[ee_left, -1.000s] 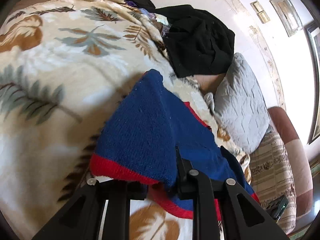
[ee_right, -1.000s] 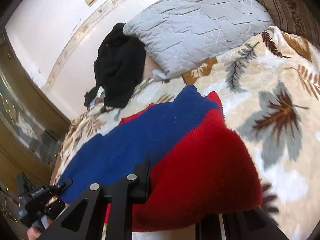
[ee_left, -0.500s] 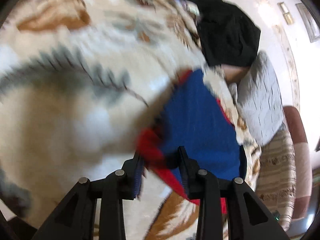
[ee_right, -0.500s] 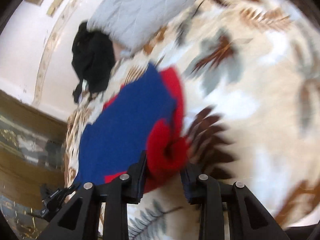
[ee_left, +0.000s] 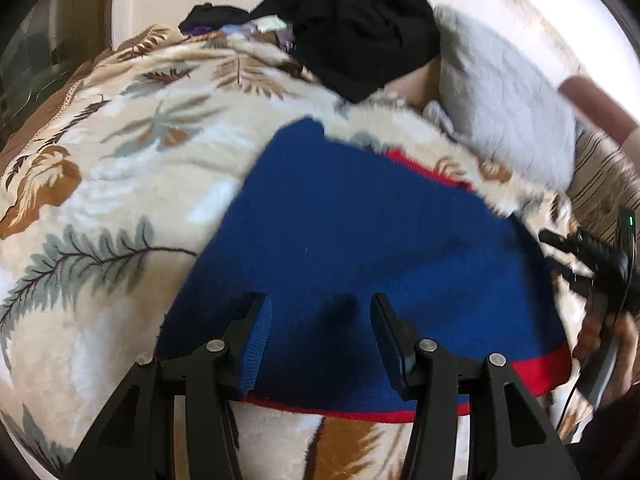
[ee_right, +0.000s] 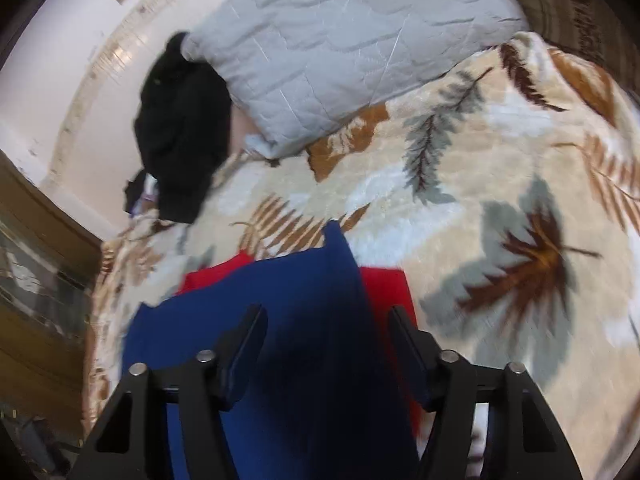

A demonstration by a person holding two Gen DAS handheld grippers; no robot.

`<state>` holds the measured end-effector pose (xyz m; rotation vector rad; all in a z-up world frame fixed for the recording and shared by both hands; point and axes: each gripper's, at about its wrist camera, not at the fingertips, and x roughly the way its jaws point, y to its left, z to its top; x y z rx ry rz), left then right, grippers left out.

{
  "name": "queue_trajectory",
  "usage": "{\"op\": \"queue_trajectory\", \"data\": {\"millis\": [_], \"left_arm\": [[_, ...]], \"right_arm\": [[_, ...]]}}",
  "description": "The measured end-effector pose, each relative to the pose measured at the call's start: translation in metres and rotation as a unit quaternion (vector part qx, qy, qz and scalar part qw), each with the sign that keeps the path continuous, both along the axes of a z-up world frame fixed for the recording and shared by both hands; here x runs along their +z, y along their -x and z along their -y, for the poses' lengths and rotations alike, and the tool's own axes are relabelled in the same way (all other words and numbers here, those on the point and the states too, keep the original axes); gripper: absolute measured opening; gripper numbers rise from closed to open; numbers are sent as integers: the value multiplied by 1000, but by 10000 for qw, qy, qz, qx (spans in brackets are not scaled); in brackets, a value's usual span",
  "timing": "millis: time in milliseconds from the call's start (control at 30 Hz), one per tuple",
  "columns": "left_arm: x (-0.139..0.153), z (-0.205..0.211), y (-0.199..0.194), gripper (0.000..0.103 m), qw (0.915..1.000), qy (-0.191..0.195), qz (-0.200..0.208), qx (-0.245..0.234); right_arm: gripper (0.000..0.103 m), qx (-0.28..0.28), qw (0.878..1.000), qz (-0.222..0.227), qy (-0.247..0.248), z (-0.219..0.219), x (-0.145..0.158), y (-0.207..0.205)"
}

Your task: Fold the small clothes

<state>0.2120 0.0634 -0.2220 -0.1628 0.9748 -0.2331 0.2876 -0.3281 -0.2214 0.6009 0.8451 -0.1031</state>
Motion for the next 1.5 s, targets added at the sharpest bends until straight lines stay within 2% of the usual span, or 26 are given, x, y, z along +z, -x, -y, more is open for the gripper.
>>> {"op": "queue_trajectory", "data": {"millis": [33, 100, 233, 300, 367, 433, 500, 533, 600, 700, 767, 833, 900, 967, 1000, 1033, 1100, 1167, 1200, 1267, 1367, 1433, 1500], "left_arm": [[-2, 1, -1, 52, 10000, -28, -5, -12], [-4, -1, -4, 52, 10000, -67, 28, -60], [1, -5, -4, 52, 10000, 10, 65, 18], [2, -7, -5, 52, 9998, -19, 101, 142], [0, -9, -5, 52, 9998, -51, 61, 175], [-1, -10, -4, 52, 9997, -81, 44, 205], [1, -16, -1, 52, 9997, -61, 51, 229], [2, -19, 1, 52, 9996, -51, 63, 262], [4, -29, 4, 52, 9992, -29, 110, 394], [9, -48, 10, 52, 9977, 78, 181, 643], [9, -53, 14, 52, 9969, -53, 201, 762], [4, -53, 14, 52, 9968, -173, 134, 773], [-6, -51, 12, 52, 9974, -284, -27, 665], [-16, -51, 8, 52, 9971, -385, -221, 622], [-20, -56, 8, 53, 9971, -230, -303, 659], [-20, -60, 8, 53, 9969, -87, -337, 703], [-16, -74, 11, 53, 9956, 196, -390, 830], [-12, -85, 16, 53, 9940, 386, -375, 955], [-8, -95, 22, 53, 9920, 633, -398, 1016], [-4, -106, 30, 53, 9884, 1013, -408, 1059], [-2, -116, 50, 59, 9832, 1339, -370, 1188], [-8, -114, 58, 60, 9781, 1696, -449, 1120], [-14, -105, 55, 60, 9757, 1898, -534, 953]], "right_arm": [[26, 35, 9999, -92, -29, 0, -6, -7], [10, -39, 9995, -218, 208, -2, -10, -12], [9, -354, 9985, 89, 403, 8, 4, 1], [9, -330, 9985, -123, 408, 14, -8, -3], [9, -420, 9984, -365, 103, 21, -27, -6], [14, -614, 9972, -167, -384, 31, -23, 2], [21, -710, 9959, -39, -564, 35, -12, 10], [27, -753, 9959, 149, -474, 35, -1, 20], [31, -745, 9964, 359, -183, 29, 15, 32], [31, -399, 9975, 545, 192, 7, 34, 51], [31, -138, 9970, 645, 395, -10, 41, 58], [31, 230, 9969, 651, 369, -30, 40, 64], [31, 515, 9972, 421, 335, -48, 29, 68], [31, 789, 9962, -57, 373, -64, 9, 64], [32, 1000, 9927, -543, 395, -74, -9, 55], [32, 1043, 9911, -674, 490, -80, -17, 53], [31, 1005, 9913, -522, 671, -85, -9, 56], [31, 1115, 9927, -267, 378, -88, 2, 62], [31, 1158, 9927, -143, 313, -90, 5, 65], [31, 1340, 9902, 57, 398, -103, 11, 69], [31, 1843, 9819, 364, 226, -133, 18, 73], [31, 2112, 9764, 434, 135, -152, 18, 73], [31, 2334, 9713, 451, 27, -174, 16, 73]]}}
